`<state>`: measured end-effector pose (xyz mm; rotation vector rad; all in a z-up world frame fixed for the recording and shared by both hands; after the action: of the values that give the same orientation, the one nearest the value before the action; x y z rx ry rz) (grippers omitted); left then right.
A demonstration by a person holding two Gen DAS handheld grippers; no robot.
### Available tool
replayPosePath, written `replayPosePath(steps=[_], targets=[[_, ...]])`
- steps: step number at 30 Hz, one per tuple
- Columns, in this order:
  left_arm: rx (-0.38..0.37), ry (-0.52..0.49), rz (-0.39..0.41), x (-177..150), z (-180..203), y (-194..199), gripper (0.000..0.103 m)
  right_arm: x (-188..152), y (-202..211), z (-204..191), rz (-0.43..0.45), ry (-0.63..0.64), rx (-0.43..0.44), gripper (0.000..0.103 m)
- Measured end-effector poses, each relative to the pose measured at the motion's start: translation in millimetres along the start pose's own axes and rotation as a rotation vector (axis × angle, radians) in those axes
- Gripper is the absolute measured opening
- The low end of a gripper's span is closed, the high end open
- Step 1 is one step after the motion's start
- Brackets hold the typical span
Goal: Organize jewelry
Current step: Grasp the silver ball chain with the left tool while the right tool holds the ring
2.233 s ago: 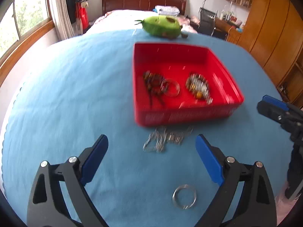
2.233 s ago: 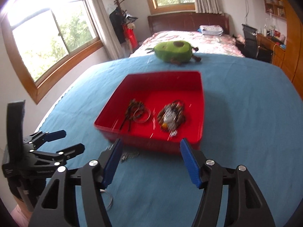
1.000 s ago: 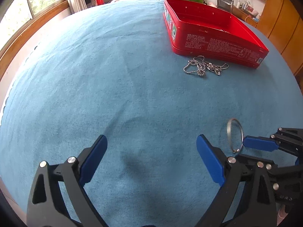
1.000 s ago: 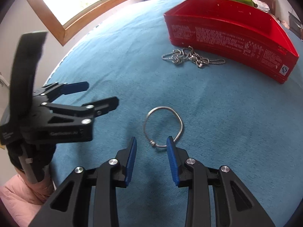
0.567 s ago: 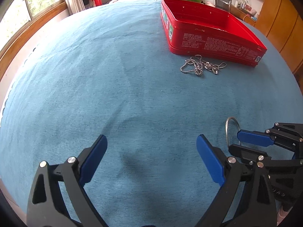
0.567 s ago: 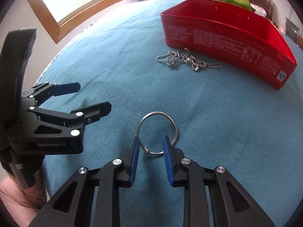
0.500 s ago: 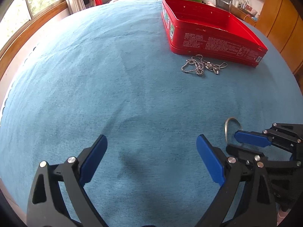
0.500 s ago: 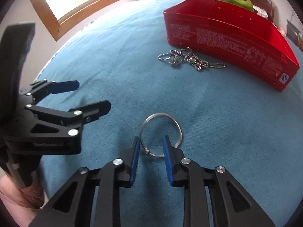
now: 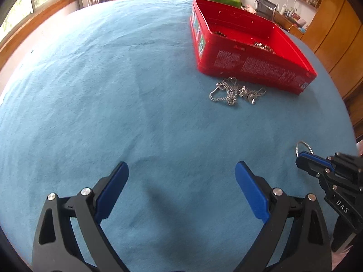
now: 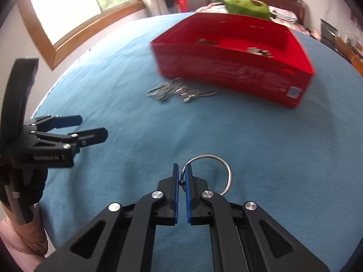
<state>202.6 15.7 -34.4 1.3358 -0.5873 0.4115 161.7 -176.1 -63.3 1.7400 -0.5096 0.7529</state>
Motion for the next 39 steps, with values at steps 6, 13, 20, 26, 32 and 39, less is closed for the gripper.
replayPosePath(steps=[6, 13, 20, 26, 32, 39], targets=[[0.046, -0.055, -0.004, 35.5, 25.0, -26.3, 0.094, 6.9, 5.3, 23.4, 0.01, -0.048, -0.005, 0.005], [-0.003, 0.016, -0.05, 62.2, 45.6, -62.2, 0.094, 6.5, 3.1, 35.8, 0.008, -0.075, 0.011, 0.005], [-0.021, 0.031, -0.084, 66.2, 71.9, -80.9, 0.094, 4.8, 3.4, 44.4, 0.009, -0.086, 0.018, 0.005], [0.07, -0.048, -0.075, 64.5, 93.0, -94.5, 0.082, 5.6, 3.3, 46.0, 0.008, -0.095, 0.025, 0.005], [0.082, -0.081, -0.046, 63.8, 96.0, -86.7, 0.027, 4.1, -1.5, 45.1, -0.004, -0.099, 0.022, 0.005], [0.012, -0.032, -0.033, 63.5, 72.9, -73.2, 0.009, 3.0, -1.4, 47.7, -0.003, -0.11, 0.017, 0.005]])
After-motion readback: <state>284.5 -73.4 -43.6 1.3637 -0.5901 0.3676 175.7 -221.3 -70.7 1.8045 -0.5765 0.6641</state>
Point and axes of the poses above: each gripper's, at about its wrist camera, not at the fingertips, and y roughly against the way its jaws point, z to its right, x to its top, the point moved 2 cm from there along -y, roughly the way its jaws point, and after that the axes turned 13 degrees about z, right-handed, at the moved point
